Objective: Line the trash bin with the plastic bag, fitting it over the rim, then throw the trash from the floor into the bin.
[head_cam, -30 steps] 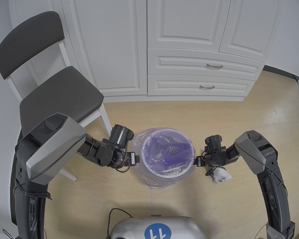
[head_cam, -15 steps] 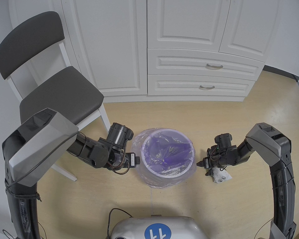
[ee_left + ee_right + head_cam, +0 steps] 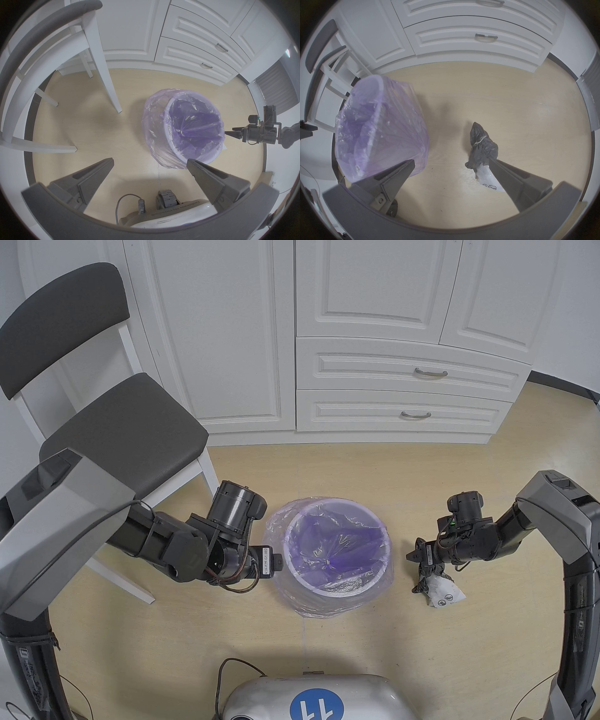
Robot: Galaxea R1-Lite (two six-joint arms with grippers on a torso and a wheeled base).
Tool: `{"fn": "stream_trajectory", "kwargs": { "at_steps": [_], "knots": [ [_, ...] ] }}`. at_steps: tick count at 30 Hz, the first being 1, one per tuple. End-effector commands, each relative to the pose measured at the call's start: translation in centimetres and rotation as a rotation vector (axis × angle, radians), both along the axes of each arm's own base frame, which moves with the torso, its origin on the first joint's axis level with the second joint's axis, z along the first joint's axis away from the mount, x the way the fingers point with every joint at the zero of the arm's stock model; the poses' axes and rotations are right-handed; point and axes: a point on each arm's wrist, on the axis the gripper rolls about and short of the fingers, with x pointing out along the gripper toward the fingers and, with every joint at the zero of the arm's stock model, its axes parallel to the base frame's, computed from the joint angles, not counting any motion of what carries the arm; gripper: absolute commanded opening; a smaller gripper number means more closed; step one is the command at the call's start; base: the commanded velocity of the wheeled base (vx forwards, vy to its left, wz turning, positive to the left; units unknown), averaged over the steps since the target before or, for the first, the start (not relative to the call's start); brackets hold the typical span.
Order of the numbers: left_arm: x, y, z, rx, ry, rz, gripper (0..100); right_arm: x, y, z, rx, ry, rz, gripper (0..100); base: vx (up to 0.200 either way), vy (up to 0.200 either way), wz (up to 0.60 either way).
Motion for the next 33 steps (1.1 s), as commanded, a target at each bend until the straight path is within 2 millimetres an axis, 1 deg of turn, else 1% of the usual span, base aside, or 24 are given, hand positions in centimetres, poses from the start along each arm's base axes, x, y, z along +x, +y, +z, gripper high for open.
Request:
{"fn": "stream_trajectory", "kwargs": {
  "at_steps": [1, 3, 5, 6, 12, 13, 14, 15, 17, 18, 19, 20, 24, 30, 33],
  "knots": [
    [-0.6, 0.1, 0.8, -0.01, -0.018, -0.005, 100, -0.4, -0.3, 1.7, 0.003, -0.029, -0.004, 100, 0.0, 0.0, 0.0],
    [-0.8, 0.2, 1.0, -0.017, -0.03, -0.005, 100, -0.5, -0.3, 2.1, 0.002, -0.034, -0.002, 100, 0.0, 0.0, 0.0],
    [-1.2, 0.4, 1.5, -0.03, -0.054, -0.006, 100, -1.0, -0.7, 3.0, -0.01, -0.047, 0.003, 100, 0.0, 0.0, 0.0],
    [-1.3, 0.5, 1.5, -0.03, -0.054, -0.005, 100, -1.0, -0.7, 3.0, -0.012, -0.047, 0.004, 100, 0.0, 0.0, 0.0],
    [-2.5, 1.3, 2.8, -0.043, -0.068, -0.006, 100, -2.3, -1.1, 5.1, -0.024, -0.074, 0.017, 100, 0.0, 0.0, 0.0],
    [-2.7, 1.4, 3.0, -0.043, -0.071, -0.005, 100, -2.7, -1.1, 5.6, -0.02, -0.08, 0.028, 100, 0.0, 0.0, 0.0],
    [-2.8, 1.4, 2.9, -0.043, -0.07, -0.005, 100, -2.8, -1.1, 5.7, -0.018, -0.082, 0.029, 100, 0.0, 0.0, 0.0],
    [-3.0, 1.6, 3.3, -0.052, -0.083, -0.004, 100, -3.5, -1.2, 6.5, -0.005, -0.092, 0.047, 100, 0.0, 0.0, 0.0],
    [-3.1, 1.6, 3.3, -0.057, -0.09, -0.005, 100, -3.9, -1.2, 6.9, 0.004, -0.097, 0.056, 100, 0.0, 0.0, 0.0],
    [-3.2, 1.6, 3.3, -0.059, -0.096, -0.009, 100, -4.4, -1.3, 7.5, 0.011, -0.103, 0.061, 100, 0.0, 0.0, 0.0],
    [-3.2, 1.6, 3.3, -0.059, -0.096, -0.009, 100, -4.4, -1.3, 7.5, 0.011, -0.103, 0.061, 100, 0.0, 0.0, 0.0],
    [-3.5, 1.5, 3.1, -0.062, -0.101, -0.014, 100, -4.9, -1.6, 7.9, 0.012, -0.107, 0.056, 100, 0.0, 0.0, 0.0],
    [-3.9, 1.4, 2.9, -0.069, -0.113, -0.021, 100, -5.7, -2.3, 8.5, 0.014, -0.121, 0.041, 100, 0.0, 0.0, 0.0],
    [-3.8, 1.3, 3.0, -0.088, -0.136, -0.027, 100, -6.5, -3.2, 8.7, 0.015, -0.188, 0.019, 100, 0.0, 0.0, 0.0],
    [-3.8, 1.3, 3.1, -0.096, -0.144, -0.026, 100, -7.7, -3.2, 9.3, 0.016, -0.205, 0.02, 100, 0.0, 0.0, 0.0]
  ]
}}
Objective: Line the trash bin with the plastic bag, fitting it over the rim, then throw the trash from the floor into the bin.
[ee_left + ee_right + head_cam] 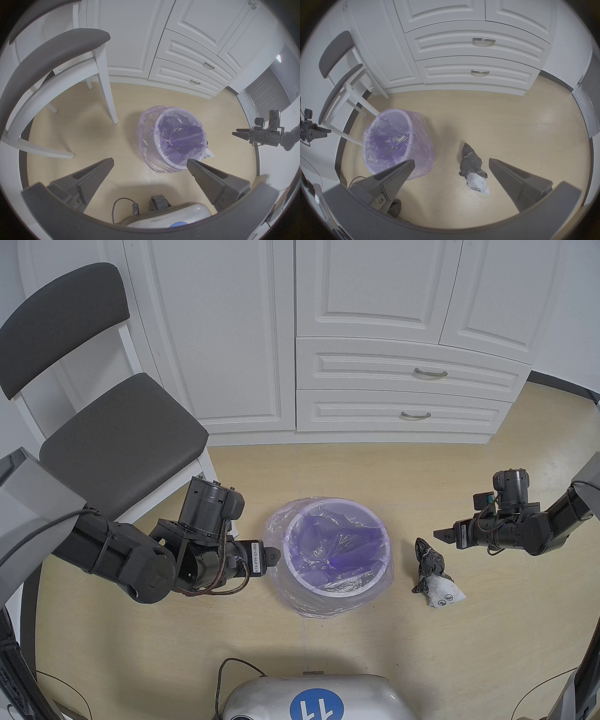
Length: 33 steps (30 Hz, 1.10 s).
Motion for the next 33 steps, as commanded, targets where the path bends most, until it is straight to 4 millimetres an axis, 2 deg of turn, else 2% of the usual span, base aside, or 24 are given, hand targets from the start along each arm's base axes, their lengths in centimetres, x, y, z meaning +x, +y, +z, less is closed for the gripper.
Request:
{"fn": "stream_trajectory", "kwargs": {
  "at_steps": [1, 5, 8, 12, 18, 25, 27, 33],
  "knots": [
    [0.0, 0.0, 0.1, -0.009, -0.009, -0.001, 100, -2.0, -0.3, 1.2, 0.003, -0.022, -0.009, 100, 0.0, 0.0, 0.0],
    [0.0, 0.3, 0.0, -0.012, -0.008, 0.008, 100, -3.6, -0.4, 2.1, 0.009, -0.032, -0.012, 100, 0.0, 0.0, 0.0],
    [-0.1, 0.7, 0.1, -0.026, -0.03, 0.014, 100, -5.6, -0.6, 2.8, 0.019, -0.036, -0.022, 100, 0.0, 0.0, 0.0],
    [-0.3, 0.8, 0.9, -0.057, -0.067, 0.005, 100, -6.9, -0.6, 2.2, 0.039, -0.043, -0.041, 100, 0.0, 0.0, 0.0],
    [0.2, 0.6, 1.5, -0.124, -0.106, -0.027, 100, -6.8, -0.3, 2.8, 0.09, -0.101, -0.1, 100, 0.0, 0.0, 0.0],
    [0.6, 0.6, 1.5, -0.155, -0.132, -0.045, 100, -7.5, -0.4, 3.7, 0.081, -0.131, -0.12, 100, 0.0, 0.0, 0.0],
    [0.6, 0.7, 1.6, -0.154, -0.136, -0.046, 100, -8.1, -0.5, 4.8, 0.085, -0.159, -0.121, 100, 0.0, 0.0, 0.0],
    [0.9, 1.0, 1.3, -0.167, -0.119, -0.065, 100, -8.5, -0.5, 5.1, 0.088, -0.169, -0.12, 100, 0.0, 0.0, 0.0]
  ]
}}
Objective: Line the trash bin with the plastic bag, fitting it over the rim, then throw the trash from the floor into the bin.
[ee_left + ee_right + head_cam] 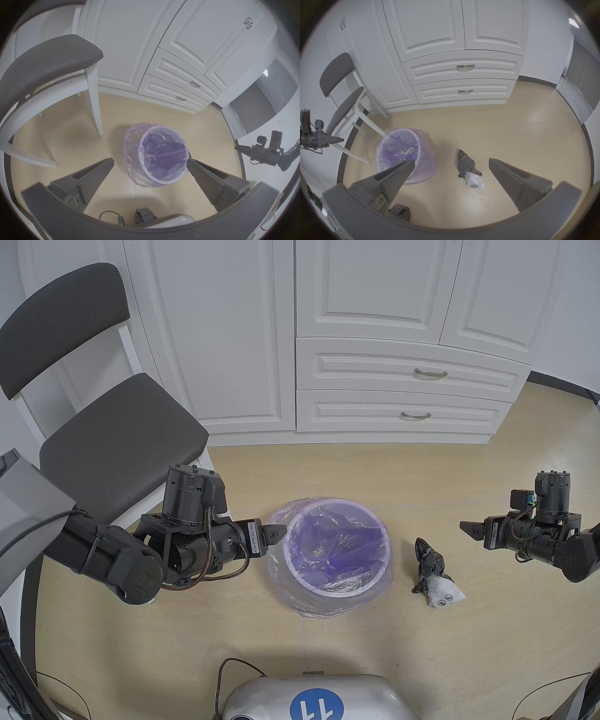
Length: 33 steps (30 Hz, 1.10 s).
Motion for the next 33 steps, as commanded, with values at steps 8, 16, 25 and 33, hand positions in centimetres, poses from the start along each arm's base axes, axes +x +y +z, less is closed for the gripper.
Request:
{"fn": "stream_trajectory", "kwargs": {
  "at_steps": [8, 16, 25, 33],
  "knots": [
    [1.0, 0.8, -0.8, -0.009, 0.012, 0.012, 100, -0.1, 0.1, 0.4, 0.002, -0.013, 0.006, 100, 0.0, 0.0, 0.0],
    [1.0, 0.8, -0.8, -0.019, 0.002, 0.003, 100, -0.2, 0.3, 0.3, 0.001, -0.007, 0.012, 100, 0.0, 0.0, 0.0],
    [1.4, 0.6, -1.6, -0.011, 0.017, 0.005, 100, 0.1, 0.3, -0.1, 0.002, 0.002, 0.011, 100, 0.0, 0.0, 0.0],
    [1.9, 0.7, -2.2, -0.017, 0.009, 0.015, 100, 0.2, 0.3, -0.2, 0.002, 0.005, 0.011, 100, 0.0, 0.0, 0.0]
  ]
}}
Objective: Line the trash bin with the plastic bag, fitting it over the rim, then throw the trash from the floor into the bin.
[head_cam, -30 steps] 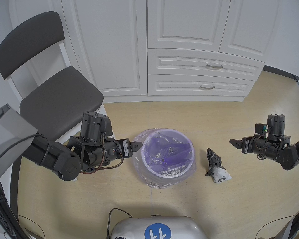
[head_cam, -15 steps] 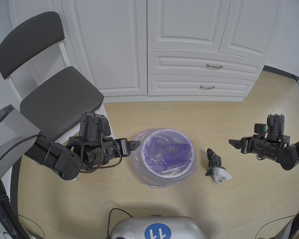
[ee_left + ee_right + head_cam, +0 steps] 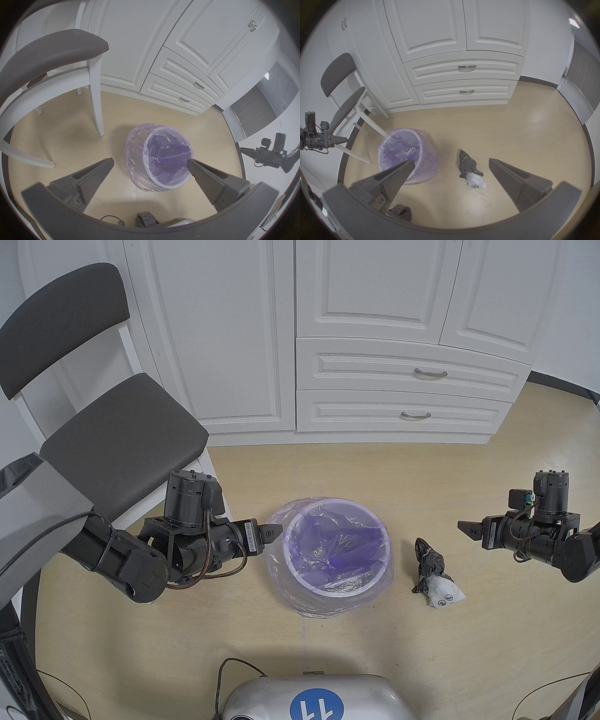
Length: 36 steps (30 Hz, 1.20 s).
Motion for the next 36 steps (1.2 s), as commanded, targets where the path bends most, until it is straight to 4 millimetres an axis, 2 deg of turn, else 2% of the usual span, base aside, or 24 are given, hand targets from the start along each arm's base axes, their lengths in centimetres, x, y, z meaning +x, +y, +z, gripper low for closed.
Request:
{"fn": "stream_trajectory", "kwargs": {
  "at_steps": [1, 16, 36],
  "knots": [
    [0.4, 0.0, -0.8, 0.008, 0.018, 0.007, 100, 0.2, 0.0, -0.3, -0.001, 0.011, 0.001, 100, 0.0, 0.0, 0.0],
    [1.3, 0.2, -2.2, 0.012, 0.026, 0.022, 100, 0.6, 0.0, -1.1, -0.002, 0.029, -0.001, 100, 0.0, 0.0, 0.0],
    [2.1, 0.2, -3.3, 0.02, 0.045, 0.032, 100, 0.8, 0.0, -1.2, -0.001, 0.033, -0.002, 100, 0.0, 0.0, 0.0]
  ]
}}
